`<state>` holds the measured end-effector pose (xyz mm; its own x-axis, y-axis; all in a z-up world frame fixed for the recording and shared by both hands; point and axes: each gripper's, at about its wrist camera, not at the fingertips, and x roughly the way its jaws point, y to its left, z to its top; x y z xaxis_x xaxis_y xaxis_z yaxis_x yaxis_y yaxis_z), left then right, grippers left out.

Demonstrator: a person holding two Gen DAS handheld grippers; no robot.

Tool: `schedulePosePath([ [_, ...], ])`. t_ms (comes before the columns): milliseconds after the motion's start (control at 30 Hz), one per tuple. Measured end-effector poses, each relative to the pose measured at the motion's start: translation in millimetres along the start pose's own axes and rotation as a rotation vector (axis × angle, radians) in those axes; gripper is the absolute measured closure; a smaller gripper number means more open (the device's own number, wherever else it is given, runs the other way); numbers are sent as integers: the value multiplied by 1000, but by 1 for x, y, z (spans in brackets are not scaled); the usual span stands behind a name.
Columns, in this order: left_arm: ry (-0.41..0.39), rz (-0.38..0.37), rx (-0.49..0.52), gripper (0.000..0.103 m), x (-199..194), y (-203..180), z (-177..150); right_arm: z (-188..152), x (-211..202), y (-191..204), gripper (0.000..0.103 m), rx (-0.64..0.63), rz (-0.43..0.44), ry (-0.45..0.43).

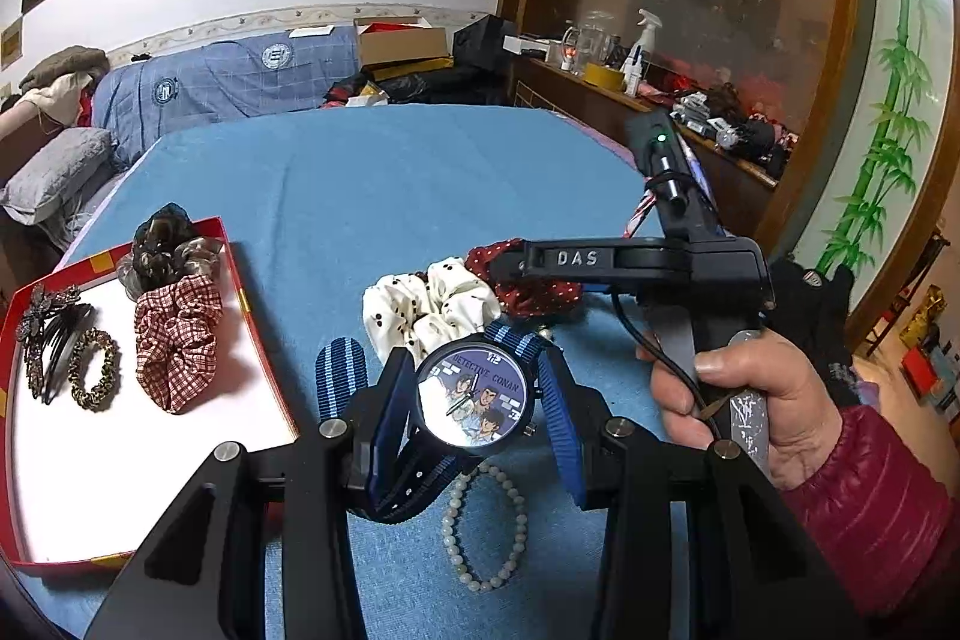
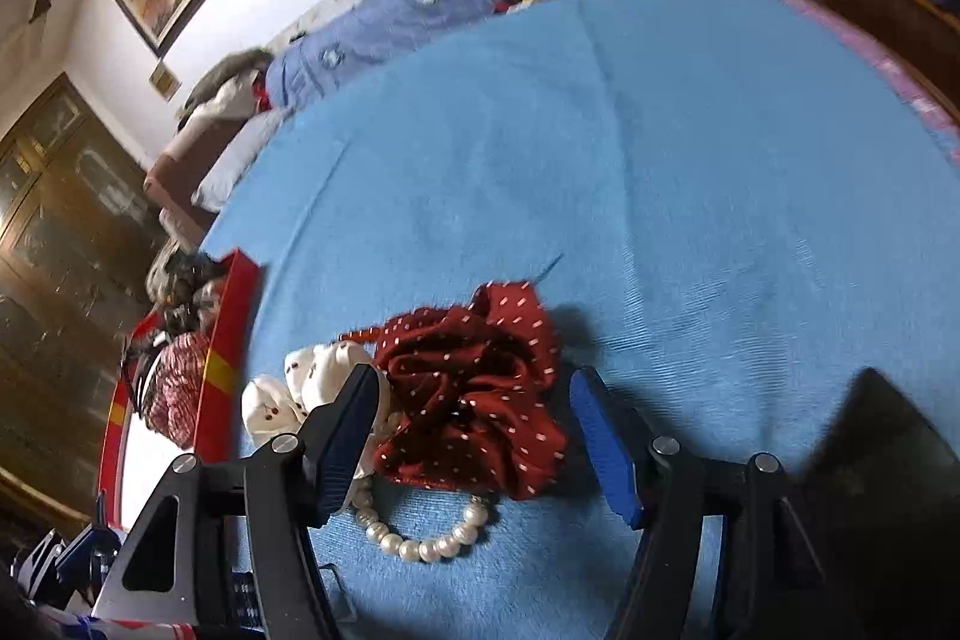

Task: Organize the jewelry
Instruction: 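Grasp the blue-strapped watch with the left tool while the right tool grasps the red polka-dot scrunchie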

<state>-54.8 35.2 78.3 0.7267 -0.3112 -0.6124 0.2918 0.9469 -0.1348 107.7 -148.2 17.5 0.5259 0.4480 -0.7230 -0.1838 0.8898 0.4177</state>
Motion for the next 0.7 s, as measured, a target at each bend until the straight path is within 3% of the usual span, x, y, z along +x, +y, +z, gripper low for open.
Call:
schedulePosePath([
  [33,3,0,-2,62,3,0,0,-1,3,0,53,-10,16,8],
  [67,5,0,-7,62,5,-1,0,-3,6,1,86,-30,29,21],
  [100,5,4,-11,62,7,0,0,-5,7,3,88,-58,18,34],
  [167,-1,20,-14,62,9,-1,-1,-8,-3,5,88,-87,-20,-21],
  [333,-26,70,-30,62,10,-2,3,-10,-57,7,89,-123,-48,-254],
  [400,-38,104,-30,62,11,-3,5,-9,-67,9,88,-129,-27,-290],
  [567,-64,206,-21,62,13,-5,7,-14,-72,23,88,-163,23,-289],
  [700,-70,241,-10,62,13,-6,7,-22,-74,35,88,-190,48,-291],
])
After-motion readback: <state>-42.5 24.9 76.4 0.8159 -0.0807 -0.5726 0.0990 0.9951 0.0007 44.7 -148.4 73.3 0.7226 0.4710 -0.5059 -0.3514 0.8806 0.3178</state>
